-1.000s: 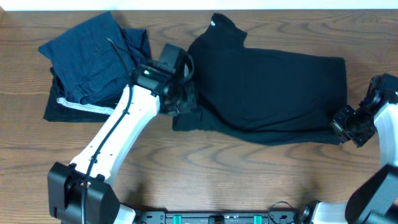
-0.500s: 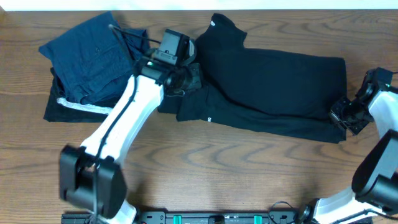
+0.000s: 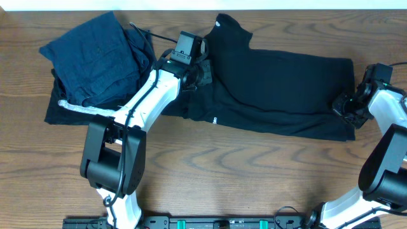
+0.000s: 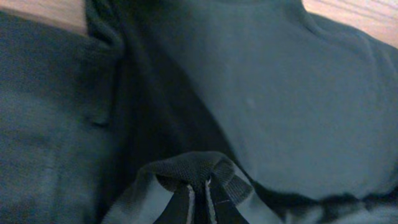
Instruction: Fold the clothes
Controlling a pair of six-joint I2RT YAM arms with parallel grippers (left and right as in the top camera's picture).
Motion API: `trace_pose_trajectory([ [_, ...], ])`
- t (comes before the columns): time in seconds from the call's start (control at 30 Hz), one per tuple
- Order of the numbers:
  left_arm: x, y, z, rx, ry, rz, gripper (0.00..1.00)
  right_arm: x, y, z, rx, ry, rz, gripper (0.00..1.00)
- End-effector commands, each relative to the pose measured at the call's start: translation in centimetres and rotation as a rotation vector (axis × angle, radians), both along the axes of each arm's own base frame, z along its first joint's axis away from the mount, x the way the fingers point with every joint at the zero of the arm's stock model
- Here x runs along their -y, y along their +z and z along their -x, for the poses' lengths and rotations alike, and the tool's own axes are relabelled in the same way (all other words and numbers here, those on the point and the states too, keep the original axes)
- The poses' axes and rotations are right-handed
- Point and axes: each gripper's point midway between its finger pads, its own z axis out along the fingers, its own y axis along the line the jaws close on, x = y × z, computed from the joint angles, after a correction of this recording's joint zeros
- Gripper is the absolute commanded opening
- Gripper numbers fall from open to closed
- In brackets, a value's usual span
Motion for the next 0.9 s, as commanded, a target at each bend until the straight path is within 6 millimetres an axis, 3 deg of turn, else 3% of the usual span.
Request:
trace_pose_trajectory([
  [0.0, -1.5, -0.3, -1.4, 0.046, 0.046, -0.084, 0.06, 0.6, 0.3, -0.7, 0.0, 0.021, 0.067, 0.01],
  [0.27, -1.8, -0.8, -2.0, 0.064, 0.064, -0.104, 0.06, 1.1, 0.6, -1.9, 0.05, 0.019, 0.09, 0.01],
  [0.57, -2.0, -3.5, -2.4, 0.038, 0.071, -0.131, 0.06, 1.7, 0.6, -2.1, 0.057, 0.01, 0.126, 0.01],
  [0.87, -1.5, -3.0, -3.6, 0.088, 0.075, -0.109, 0.06, 1.9, 0.8, -2.6, 0.079, 0.01, 0.135, 0.02],
])
